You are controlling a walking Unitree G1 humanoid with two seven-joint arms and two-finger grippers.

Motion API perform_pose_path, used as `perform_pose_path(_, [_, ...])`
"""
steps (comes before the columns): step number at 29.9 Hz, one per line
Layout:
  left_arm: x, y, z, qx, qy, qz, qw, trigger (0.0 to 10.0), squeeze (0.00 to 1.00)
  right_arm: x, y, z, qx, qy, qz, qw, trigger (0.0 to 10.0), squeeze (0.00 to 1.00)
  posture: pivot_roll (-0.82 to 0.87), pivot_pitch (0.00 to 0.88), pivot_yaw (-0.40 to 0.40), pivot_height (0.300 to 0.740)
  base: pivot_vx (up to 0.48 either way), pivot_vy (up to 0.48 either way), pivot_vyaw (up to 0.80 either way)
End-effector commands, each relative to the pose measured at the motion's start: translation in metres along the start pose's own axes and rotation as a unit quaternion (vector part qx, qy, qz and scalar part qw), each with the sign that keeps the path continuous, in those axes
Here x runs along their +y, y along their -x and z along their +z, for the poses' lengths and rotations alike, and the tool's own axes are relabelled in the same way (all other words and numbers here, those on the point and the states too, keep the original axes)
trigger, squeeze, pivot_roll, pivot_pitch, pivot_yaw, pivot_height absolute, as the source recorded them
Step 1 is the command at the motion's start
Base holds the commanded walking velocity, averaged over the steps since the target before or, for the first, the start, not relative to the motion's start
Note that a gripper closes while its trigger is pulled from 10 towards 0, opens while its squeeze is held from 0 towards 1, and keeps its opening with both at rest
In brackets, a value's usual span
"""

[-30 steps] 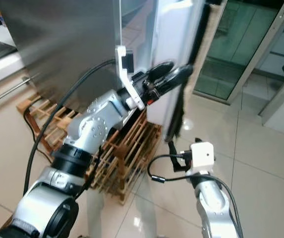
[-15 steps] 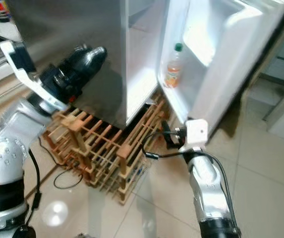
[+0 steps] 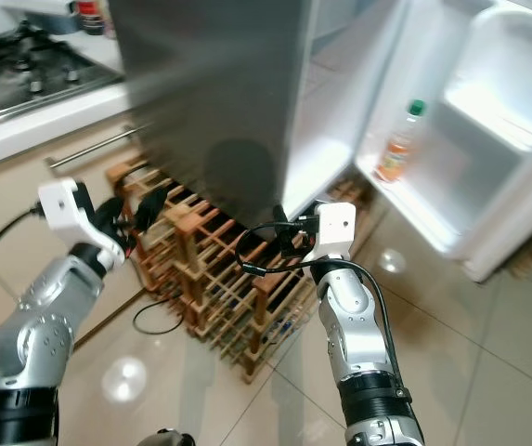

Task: Restocking fridge

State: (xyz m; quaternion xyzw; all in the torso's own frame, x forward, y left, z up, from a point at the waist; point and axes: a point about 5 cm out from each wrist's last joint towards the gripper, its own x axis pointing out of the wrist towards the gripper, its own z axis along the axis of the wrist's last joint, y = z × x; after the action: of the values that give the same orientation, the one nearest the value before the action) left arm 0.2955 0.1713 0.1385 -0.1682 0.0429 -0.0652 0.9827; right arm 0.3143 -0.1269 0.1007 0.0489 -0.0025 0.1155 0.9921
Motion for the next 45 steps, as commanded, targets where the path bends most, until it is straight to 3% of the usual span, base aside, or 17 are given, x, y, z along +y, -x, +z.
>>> perform_pose_path(1, [-0.009, -0.002, 0.003, -0.015, -0.017, -0.003, 1.000, 10.0, 0.00, -0.006, 0.003, -0.002, 0.000, 0.006, -0.004, 1.000, 10.0, 0.00, -0.05, 0.000, -0.020, 0.740, 0.292, -0.375, 0.62])
perform_pose_path(4, [-0.002, -0.005, 0.001, -0.024, -0.051, 0.045, 0.997, 10.0, 0.00, -0.008, 0.003, -0.005, 0.004, 0.007, -0.008, 1.000, 10.0, 0.00, -0.05, 0.000, -0.022, 0.740, 0.353, -0.320, 0.61])
perform_pose_path(10, [0.010, -0.010, 0.001, -0.034, -0.053, 0.104, 0.993, 10.0, 0.00, 0.001, 0.000, -0.004, 0.000, 0.006, 0.005, 1.000, 10.0, 0.00, -0.05, 0.000, -0.019, 0.740, 0.077, 0.000, 0.61])
perform_pose_path(14, [0.003, -0.013, 0.002, -0.041, -0.069, 0.084, 0.993, 10.0, 0.00, 0.010, -0.002, -0.002, -0.007, 0.001, 0.019, 1.000, 10.0, 0.00, -0.05, 0.000, -0.019, 0.740, 0.000, 0.000, 0.61])
perform_pose_path(18, [-0.004, -0.013, -0.003, -0.045, -0.126, 0.058, 0.989, 10.0, 0.00, 0.011, -0.006, 0.000, -0.010, -0.003, 0.020, 1.000, 10.0, 0.00, -0.04, 0.000, -0.022, 0.740, 0.000, 0.000, 0.60])
perform_pose_path(23, [-0.010, -0.014, -0.008, -0.043, -0.122, 0.049, 0.990, 10.0, 0.00, 0.012, -0.007, 0.000, -0.010, -0.005, 0.024, 1.000, 10.0, 0.00, -0.04, 0.000, -0.030, 0.740, 0.000, 0.000, 0.60])
perform_pose_path(29, [-0.029, -0.019, -0.003, -0.071, -0.130, 0.007, 0.989, 10.0, 0.00, 0.016, -0.007, -0.001, -0.005, -0.009, 0.035, 0.999, 10.0, 0.00, -0.03, 0.000, -0.044, 0.740, 0.000, 0.000, 0.60])
perform_pose_path(35, [-0.042, -0.014, -0.008, -0.070, -0.150, -0.014, 0.986, 10.0, 0.00, 0.017, -0.006, -0.006, 0.003, -0.011, 0.037, 0.999, 10.0, 0.00, -0.01, 0.000, -0.036, 0.740, 0.000, 0.480, 0.60])
perform_pose_path(42, [-0.032, -0.019, -0.006, -0.073, -0.160, 0.012, 0.984, 10.0, 0.00, 0.017, -0.007, -0.008, 0.011, -0.008, 0.033, 0.999, 10.0, 0.00, -0.01, 0.000, -0.031, 0.740, 0.000, 0.192, 0.35])
perform_pose_path(45, [-0.027, -0.021, -0.005, -0.068, -0.144, 0.030, 0.987, 10.0, 0.00, 0.015, -0.006, -0.007, 0.006, 0.003, 0.034, 0.999, 10.0, 0.00, -0.01, 0.000, -0.030, 0.740, 0.000, 0.000, 0.52])
